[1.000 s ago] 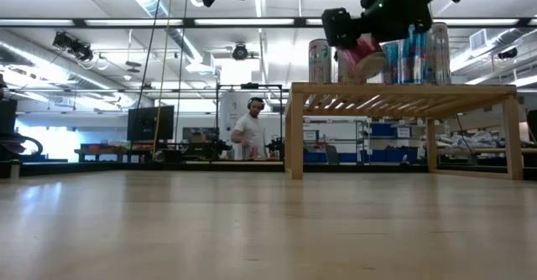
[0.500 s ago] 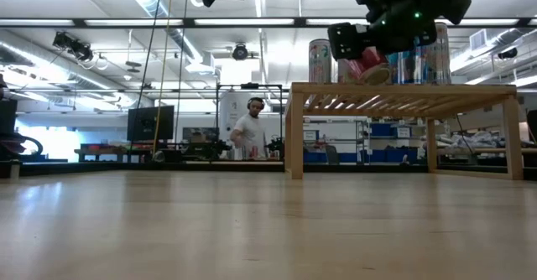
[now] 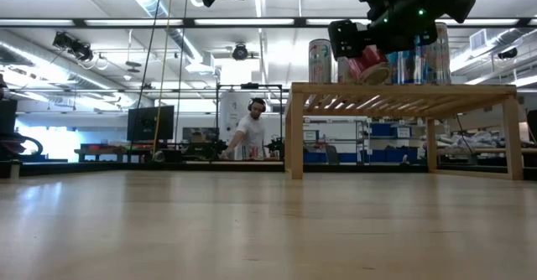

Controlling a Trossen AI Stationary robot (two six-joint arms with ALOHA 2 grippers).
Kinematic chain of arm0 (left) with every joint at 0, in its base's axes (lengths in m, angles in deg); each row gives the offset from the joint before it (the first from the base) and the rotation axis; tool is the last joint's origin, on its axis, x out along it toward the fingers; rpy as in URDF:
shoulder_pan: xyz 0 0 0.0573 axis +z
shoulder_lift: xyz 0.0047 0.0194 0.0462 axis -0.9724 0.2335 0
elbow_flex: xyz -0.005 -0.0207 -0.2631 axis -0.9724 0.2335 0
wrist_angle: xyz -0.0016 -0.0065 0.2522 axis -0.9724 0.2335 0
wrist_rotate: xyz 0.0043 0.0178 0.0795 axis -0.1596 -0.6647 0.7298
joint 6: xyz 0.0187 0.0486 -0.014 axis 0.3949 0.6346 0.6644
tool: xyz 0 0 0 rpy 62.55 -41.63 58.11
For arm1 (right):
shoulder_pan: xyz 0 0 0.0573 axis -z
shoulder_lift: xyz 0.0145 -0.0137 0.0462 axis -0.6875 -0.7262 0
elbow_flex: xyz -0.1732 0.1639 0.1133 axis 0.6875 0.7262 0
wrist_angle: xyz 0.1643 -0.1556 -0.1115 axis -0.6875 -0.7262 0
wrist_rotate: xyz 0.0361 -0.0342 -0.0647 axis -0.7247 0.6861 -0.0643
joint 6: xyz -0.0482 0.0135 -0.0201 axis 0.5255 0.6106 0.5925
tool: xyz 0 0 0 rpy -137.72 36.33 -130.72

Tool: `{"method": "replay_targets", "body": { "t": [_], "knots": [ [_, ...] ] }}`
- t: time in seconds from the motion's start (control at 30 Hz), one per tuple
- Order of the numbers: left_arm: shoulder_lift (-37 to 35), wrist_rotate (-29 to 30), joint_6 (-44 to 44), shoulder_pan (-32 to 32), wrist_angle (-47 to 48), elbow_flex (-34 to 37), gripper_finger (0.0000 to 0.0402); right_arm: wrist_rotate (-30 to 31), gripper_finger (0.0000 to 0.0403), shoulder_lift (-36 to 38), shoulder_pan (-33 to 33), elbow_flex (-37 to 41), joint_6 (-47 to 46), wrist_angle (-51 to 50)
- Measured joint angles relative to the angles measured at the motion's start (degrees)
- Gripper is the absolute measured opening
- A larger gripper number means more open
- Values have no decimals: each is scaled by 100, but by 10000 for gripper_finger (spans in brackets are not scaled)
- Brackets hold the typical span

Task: Place canned beverage on shelf
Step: Put the pink-white soda can on the shelf aligned with the other pink-white soda can

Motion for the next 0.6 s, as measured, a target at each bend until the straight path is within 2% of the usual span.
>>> {"method": "replay_targets", "body": {
  "t": [0.6],
  "knots": [
    [0, -1, 0, 0, -111, 0, 197, 7, 293, -48, 273, 1, -72, 182]
  ]
}}
